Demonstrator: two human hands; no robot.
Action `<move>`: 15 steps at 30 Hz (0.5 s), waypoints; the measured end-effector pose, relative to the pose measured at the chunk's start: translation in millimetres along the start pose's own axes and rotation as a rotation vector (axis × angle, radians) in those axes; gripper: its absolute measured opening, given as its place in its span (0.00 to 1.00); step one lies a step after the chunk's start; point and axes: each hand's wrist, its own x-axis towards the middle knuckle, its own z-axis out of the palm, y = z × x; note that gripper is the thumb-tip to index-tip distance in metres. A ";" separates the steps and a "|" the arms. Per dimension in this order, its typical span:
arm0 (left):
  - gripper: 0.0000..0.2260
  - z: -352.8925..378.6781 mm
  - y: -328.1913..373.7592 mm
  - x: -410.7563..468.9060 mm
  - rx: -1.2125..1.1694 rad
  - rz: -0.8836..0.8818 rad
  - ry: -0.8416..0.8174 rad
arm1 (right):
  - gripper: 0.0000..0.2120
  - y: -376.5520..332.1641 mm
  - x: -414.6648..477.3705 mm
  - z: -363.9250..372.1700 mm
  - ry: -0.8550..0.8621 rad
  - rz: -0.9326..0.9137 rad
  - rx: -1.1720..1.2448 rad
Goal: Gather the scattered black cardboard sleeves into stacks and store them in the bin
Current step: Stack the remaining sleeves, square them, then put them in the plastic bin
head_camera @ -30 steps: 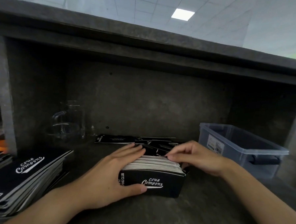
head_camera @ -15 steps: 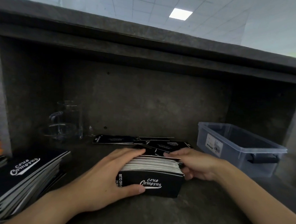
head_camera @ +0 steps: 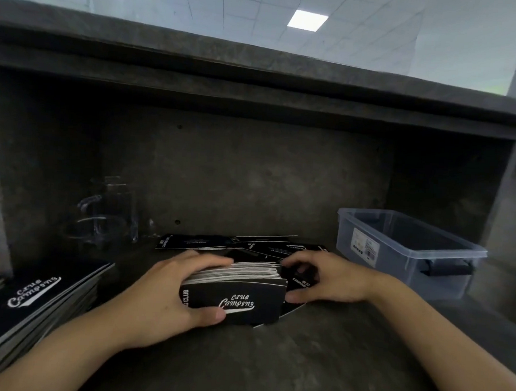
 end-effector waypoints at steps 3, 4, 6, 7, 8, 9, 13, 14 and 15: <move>0.29 -2.1 4.3 0.1 -0.079 -0.024 0.016 | 0.33 0.3 1.0 -1.5 0.008 0.001 0.039; 0.28 -3.1 5.7 -0.1 -0.114 -0.029 0.013 | 0.34 0.9 0.8 -2.0 -0.002 0.013 0.050; 0.28 -5.7 8.9 -0.8 -0.206 -0.030 -0.024 | 0.34 2.2 -1.1 -4.3 -0.026 0.060 0.112; 0.28 -6.9 10.7 -1.3 -0.250 -0.020 -0.054 | 0.32 4.4 -1.8 -6.2 -0.024 0.082 0.155; 0.28 -7.5 12.9 -1.7 -0.281 -0.003 -0.089 | 0.28 7.1 -2.3 -8.4 -0.014 0.095 0.193; 0.28 -7.6 15.2 -2.2 -0.295 0.016 -0.132 | 0.22 8.7 -3.2 -11.2 0.008 0.103 0.214; 0.25 -1.3 16.3 -2.9 -0.216 0.073 -0.222 | 0.09 7.5 -9.9 -20.7 0.220 0.182 0.284; 0.25 -0.7 14.1 -2.9 -0.189 0.086 -0.204 | 0.10 6.1 -10.5 -20.6 0.254 0.193 0.396; 0.26 -0.1 12.2 -2.8 -0.163 0.097 -0.186 | 0.10 3.9 -11.1 -20.4 0.244 0.196 0.534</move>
